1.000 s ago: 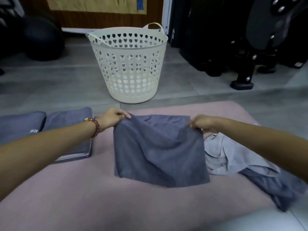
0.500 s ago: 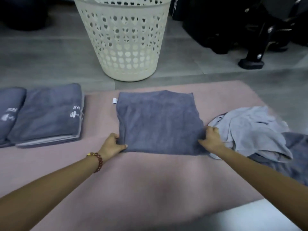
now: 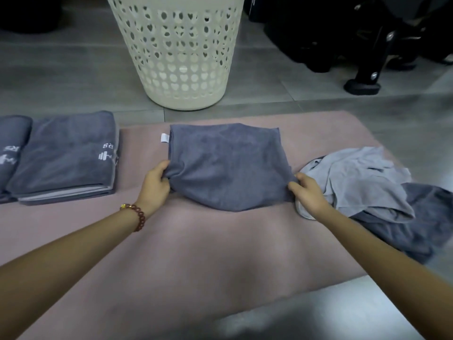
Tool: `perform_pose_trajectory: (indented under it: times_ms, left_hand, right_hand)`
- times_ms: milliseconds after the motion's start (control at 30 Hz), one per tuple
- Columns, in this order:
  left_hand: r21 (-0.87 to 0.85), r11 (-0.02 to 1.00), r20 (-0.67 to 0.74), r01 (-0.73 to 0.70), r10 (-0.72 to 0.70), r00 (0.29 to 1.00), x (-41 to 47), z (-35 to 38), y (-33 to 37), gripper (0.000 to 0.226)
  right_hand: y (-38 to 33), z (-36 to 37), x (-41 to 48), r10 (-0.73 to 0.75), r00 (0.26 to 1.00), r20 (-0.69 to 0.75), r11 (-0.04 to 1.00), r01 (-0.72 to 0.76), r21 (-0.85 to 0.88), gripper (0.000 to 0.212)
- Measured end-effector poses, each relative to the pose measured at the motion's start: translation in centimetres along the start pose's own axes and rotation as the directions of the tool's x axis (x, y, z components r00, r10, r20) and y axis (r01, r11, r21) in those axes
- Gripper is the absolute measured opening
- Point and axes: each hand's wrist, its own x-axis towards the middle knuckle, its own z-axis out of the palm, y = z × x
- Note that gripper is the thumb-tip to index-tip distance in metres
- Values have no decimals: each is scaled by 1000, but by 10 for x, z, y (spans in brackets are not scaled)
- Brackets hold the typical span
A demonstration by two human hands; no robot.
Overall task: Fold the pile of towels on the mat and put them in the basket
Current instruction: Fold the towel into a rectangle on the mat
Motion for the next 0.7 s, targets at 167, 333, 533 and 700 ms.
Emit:
perform_pose_trajectory:
  times_ms: [167, 333, 533, 700]
  left_hand:
    - [64, 998, 213, 25, -38, 976, -12, -26, -5, 46]
    - [652, 737, 637, 178, -660, 399, -24, -47, -51, 17]
    - [692, 721, 694, -15, -660, 289, -44, -43, -39, 49]
    - [382, 893, 375, 238, -385, 843, -3, -31, -54, 16]
  right_hand:
    - [-7, 7, -26, 90, 940, 328, 995, -68, -77, 21]
    - [-20, 0, -58, 606, 373, 702, 699, 172, -695, 24]
    - [-9, -6, -57, 665, 198, 720, 721, 81, -688, 10]
    - [5, 2, -11, 424, 706, 567, 828, -49, -559, 24]
